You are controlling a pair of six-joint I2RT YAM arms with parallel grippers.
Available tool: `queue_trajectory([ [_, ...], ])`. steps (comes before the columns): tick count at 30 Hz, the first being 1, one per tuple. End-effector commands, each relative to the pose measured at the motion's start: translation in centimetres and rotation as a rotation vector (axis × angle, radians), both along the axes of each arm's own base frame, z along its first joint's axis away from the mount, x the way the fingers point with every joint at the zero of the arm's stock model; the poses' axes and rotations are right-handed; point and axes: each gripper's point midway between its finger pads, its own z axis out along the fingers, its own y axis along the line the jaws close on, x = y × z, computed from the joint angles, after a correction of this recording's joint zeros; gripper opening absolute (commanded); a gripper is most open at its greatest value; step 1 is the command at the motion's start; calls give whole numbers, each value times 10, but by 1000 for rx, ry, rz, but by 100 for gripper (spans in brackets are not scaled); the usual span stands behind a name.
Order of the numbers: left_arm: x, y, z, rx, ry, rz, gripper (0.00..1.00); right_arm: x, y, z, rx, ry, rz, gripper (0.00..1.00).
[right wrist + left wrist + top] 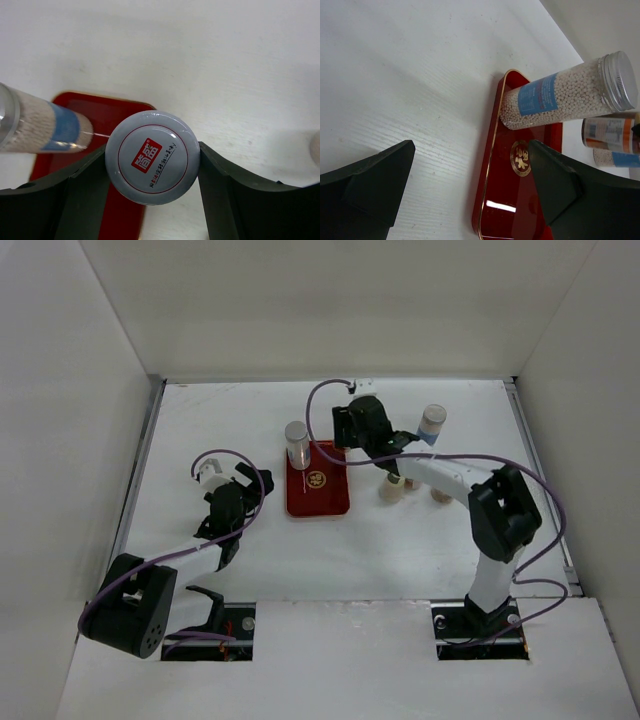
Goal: Organize the condiment bottles
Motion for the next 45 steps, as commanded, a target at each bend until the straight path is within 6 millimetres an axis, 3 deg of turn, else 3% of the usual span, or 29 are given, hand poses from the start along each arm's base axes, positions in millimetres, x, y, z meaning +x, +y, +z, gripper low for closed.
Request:
queue_trajectory([
  [1, 5, -1, 12, -24, -44, 2, 100, 22, 44, 45, 119, -136, 48, 50],
  [9, 5, 0, 15, -28, -53, 5, 100, 38, 67, 28, 114, -123, 69, 55],
  [13, 5, 2, 11, -24, -43, 11, 100, 36, 70, 20, 105, -111, 72, 72],
  [16, 5, -1, 13, -27, -49, 3, 100, 27, 72, 27, 111, -118, 83, 81],
  [18, 5, 0, 12, -23, -47, 7, 100, 21, 68, 40, 116, -132, 83, 82],
  [22, 5, -1, 13, -27, -47, 0, 100, 3, 47, 62, 113, -144, 57, 81],
  [25, 5, -1, 11, -24, -42, 3, 100, -17, 19, 55, 72, -115, 10, 76],
  [27, 6, -1, 11, -28, -41, 0, 100, -27, -5, 49, 57, -109, -45, 68],
  [30, 6, -5, 12, -28, -44, -10, 100, -46, -47, 44, 42, -118, -155, 39],
  [32, 6, -6, 8, -26, -35, -14, 100, -59, -73, 43, 35, -132, -225, 33],
  [34, 7, -9, 8, -34, -35, -23, 100, -70, -91, 40, 22, -131, -255, 36],
  [35, 6, -10, 10, -37, -39, -26, 100, -74, -99, 36, 11, -126, -268, 43],
  [37, 6, -10, 11, -36, -41, -25, 100, -82, -112, 25, 0, -102, -297, 68],
  [38, 6, -11, 9, -34, -37, -25, 100, -86, -117, 20, 1, -87, -307, 75],
  [41, 6, -9, 9, -37, -38, -24, 100, -92, -119, 6, 8, -49, -304, 81],
  [45, 7, -11, 10, -32, -39, -24, 100, -94, -113, -12, -2, -6, -283, 79],
])
